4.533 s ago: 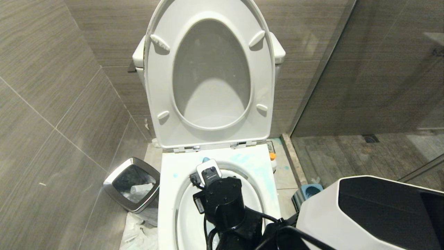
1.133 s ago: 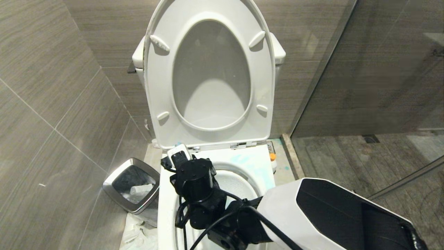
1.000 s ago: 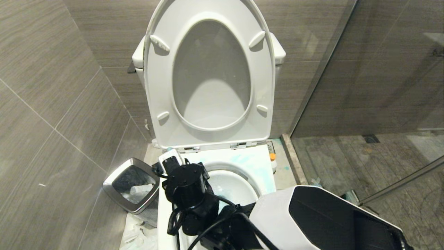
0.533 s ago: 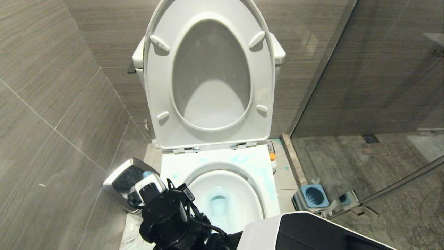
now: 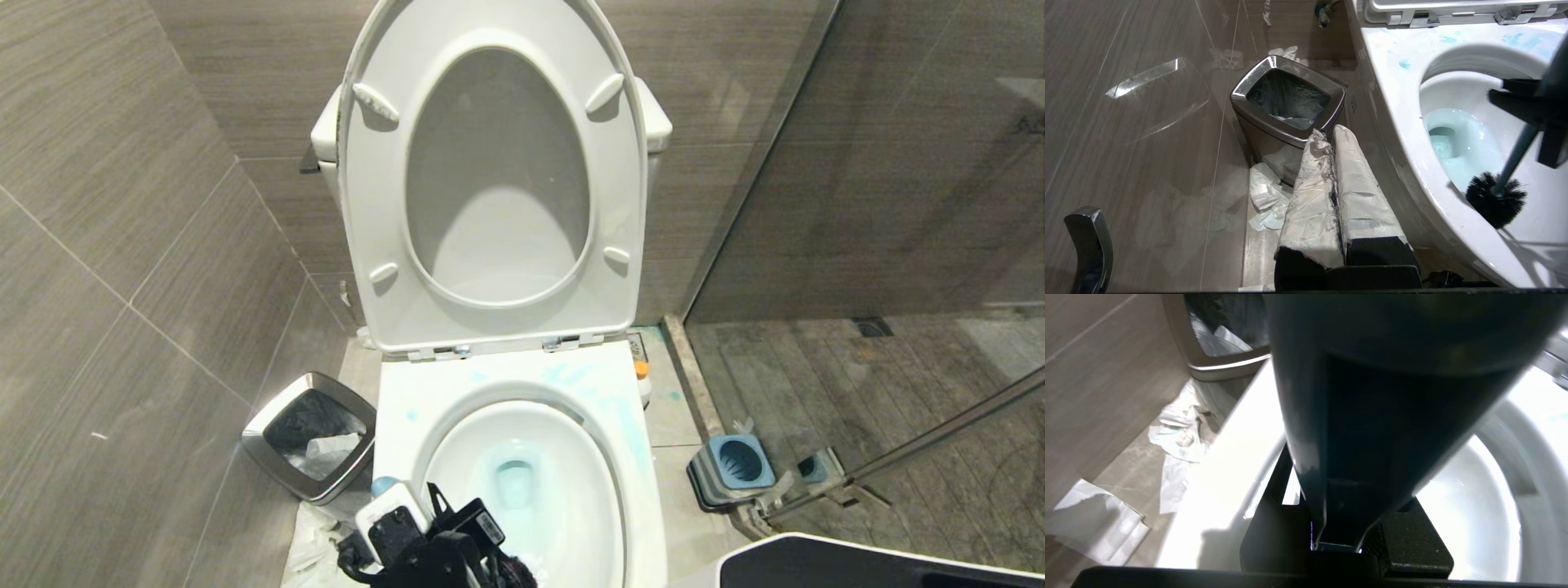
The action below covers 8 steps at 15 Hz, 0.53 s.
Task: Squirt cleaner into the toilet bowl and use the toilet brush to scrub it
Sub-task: Scrub the toilet bowl
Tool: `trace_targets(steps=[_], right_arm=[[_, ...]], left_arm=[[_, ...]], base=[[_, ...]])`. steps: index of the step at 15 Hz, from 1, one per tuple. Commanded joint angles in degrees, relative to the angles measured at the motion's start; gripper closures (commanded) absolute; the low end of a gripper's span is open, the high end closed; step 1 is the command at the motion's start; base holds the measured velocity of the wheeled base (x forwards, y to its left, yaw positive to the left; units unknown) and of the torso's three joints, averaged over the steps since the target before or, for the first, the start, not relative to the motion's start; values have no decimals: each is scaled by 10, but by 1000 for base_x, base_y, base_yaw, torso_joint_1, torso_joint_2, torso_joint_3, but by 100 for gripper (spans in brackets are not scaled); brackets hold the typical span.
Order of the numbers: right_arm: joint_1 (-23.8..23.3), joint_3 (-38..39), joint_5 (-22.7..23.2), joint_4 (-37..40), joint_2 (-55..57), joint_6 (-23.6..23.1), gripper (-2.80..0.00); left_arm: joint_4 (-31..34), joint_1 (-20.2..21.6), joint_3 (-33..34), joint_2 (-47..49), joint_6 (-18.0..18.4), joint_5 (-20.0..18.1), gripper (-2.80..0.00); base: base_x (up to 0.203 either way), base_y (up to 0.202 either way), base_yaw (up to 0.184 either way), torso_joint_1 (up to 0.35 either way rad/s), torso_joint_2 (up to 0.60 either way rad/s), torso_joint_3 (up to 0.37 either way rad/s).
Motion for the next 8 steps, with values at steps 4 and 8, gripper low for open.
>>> trace_targets(steps=[4, 8], right_arm=[[-64, 97, -13, -62, -51, -4, 0], [-128, 44, 6, -63, -34, -30, 0]], left_arm=[[0, 0, 0, 1, 0, 0, 0], [0, -1, 0, 1, 0, 0, 0]], base=[[0, 0, 0, 0, 0, 0], [0, 0, 0, 0, 0, 0]])
